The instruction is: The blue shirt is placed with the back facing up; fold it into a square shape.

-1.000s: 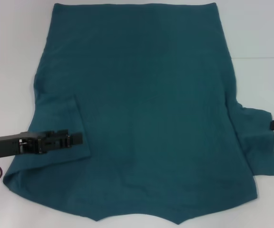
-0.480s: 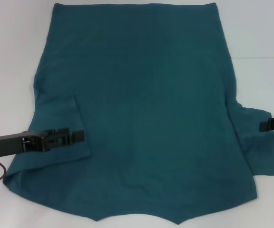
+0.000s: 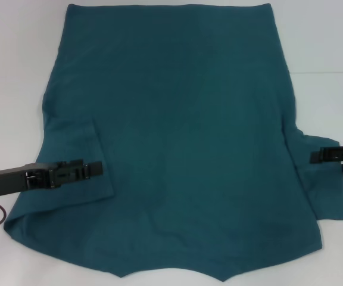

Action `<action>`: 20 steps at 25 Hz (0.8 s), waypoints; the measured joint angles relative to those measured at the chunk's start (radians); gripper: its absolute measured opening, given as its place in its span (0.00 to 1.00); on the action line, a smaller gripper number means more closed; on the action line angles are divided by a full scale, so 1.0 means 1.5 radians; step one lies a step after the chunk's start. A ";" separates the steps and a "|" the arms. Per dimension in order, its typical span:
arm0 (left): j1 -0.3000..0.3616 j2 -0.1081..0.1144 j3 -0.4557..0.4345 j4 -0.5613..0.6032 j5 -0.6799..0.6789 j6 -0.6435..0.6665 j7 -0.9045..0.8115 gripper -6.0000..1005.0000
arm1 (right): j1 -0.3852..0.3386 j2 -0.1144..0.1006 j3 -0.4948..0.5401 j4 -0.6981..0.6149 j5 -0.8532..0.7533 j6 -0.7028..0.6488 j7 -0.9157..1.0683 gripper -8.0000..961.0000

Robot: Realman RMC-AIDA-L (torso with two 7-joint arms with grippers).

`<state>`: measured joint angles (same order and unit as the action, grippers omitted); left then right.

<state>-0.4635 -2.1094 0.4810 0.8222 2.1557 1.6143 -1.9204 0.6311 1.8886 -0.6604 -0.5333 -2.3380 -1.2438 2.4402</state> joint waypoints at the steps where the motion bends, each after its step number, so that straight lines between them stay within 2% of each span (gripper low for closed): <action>1: 0.000 0.000 -0.001 0.000 0.000 -0.001 0.000 0.78 | 0.003 0.000 -0.001 0.002 0.000 0.002 0.000 0.79; 10: 0.000 -0.001 -0.001 0.000 -0.002 -0.002 0.000 0.78 | 0.009 0.008 -0.004 -0.004 0.002 0.004 -0.003 0.78; 15: 0.000 -0.001 -0.001 0.000 -0.002 -0.003 0.000 0.78 | 0.009 0.008 -0.006 -0.002 0.002 0.004 -0.004 0.57; 20: 0.000 -0.001 -0.001 0.000 -0.002 -0.006 0.000 0.78 | 0.009 0.007 -0.006 -0.005 0.002 0.004 -0.001 0.46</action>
<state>-0.4641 -2.1107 0.4801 0.8222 2.1520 1.6053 -1.9206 0.6445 1.8997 -0.6692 -0.5402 -2.3353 -1.2372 2.4385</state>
